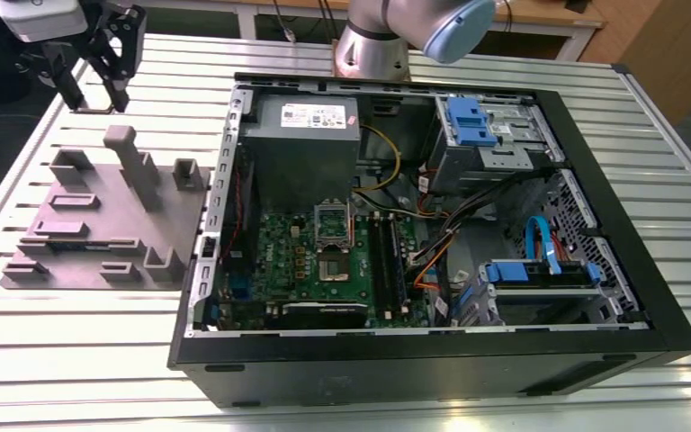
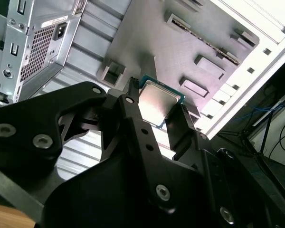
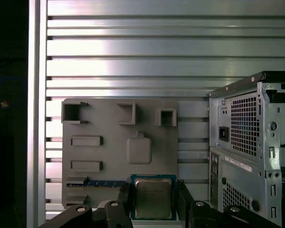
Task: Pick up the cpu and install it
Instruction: 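Pick up the cpu and move it towards the insertion slot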
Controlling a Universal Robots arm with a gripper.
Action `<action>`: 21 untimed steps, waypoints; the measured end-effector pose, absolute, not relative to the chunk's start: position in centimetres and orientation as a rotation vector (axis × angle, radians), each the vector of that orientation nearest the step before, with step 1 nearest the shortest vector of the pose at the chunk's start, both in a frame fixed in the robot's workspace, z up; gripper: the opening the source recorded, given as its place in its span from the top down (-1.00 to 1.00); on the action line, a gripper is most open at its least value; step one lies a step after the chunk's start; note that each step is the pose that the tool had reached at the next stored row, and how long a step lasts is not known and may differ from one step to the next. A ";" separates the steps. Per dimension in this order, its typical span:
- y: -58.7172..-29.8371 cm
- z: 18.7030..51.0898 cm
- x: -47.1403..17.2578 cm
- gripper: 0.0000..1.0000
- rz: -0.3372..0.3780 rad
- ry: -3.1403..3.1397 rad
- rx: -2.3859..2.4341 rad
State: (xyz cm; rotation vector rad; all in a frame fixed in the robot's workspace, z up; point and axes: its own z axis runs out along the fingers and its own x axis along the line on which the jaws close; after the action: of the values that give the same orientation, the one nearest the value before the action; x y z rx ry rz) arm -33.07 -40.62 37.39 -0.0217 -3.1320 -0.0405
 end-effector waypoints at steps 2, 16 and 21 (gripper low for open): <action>-40.6 37.4 -32.9 0.05 -0.041 -3.132 -0.022; -40.6 37.4 -31.7 0.05 -0.041 -3.132 -0.022; -40.6 37.3 -31.6 0.05 -0.041 -3.132 -0.022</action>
State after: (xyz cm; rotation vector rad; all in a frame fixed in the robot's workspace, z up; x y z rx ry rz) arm -31.56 -40.62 37.32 -0.0220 -3.1321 -0.0406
